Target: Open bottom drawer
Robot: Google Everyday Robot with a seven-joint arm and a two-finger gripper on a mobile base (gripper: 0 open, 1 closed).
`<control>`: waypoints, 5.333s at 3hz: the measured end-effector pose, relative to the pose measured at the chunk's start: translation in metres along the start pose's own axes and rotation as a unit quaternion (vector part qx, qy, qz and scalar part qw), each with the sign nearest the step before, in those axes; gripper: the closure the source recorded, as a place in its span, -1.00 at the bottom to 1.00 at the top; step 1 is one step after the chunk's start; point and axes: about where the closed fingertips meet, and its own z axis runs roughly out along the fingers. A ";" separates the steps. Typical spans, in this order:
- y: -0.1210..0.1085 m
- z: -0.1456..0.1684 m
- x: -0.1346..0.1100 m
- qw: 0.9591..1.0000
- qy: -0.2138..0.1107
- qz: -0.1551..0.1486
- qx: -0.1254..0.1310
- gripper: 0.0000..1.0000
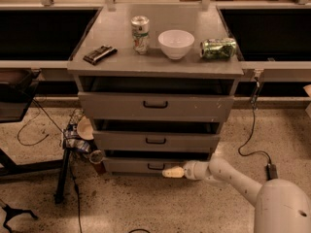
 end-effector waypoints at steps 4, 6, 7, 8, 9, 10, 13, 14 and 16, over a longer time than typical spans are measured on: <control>0.009 0.045 -0.026 0.996 -0.083 -0.007 -0.023 -1.00; 0.016 0.068 -0.038 0.996 -0.079 -0.027 -0.015 -1.00; 0.019 0.078 -0.041 0.996 -0.075 -0.037 -0.012 -1.00; 0.023 0.090 -0.043 0.997 -0.070 -0.044 -0.013 -1.00; 0.025 0.102 -0.043 0.997 -0.060 -0.048 -0.014 -1.00; 0.023 0.108 -0.041 0.998 -0.047 -0.046 -0.010 -1.00; 0.009 0.088 -0.029 0.999 0.003 -0.034 0.034 -1.00; 0.004 0.079 -0.023 0.998 0.021 -0.029 0.049 -1.00; 0.002 0.081 -0.014 0.995 0.075 -0.026 0.065 -1.00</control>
Offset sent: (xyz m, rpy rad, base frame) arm 0.0242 0.0177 -0.0040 0.1229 -0.1163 -0.0770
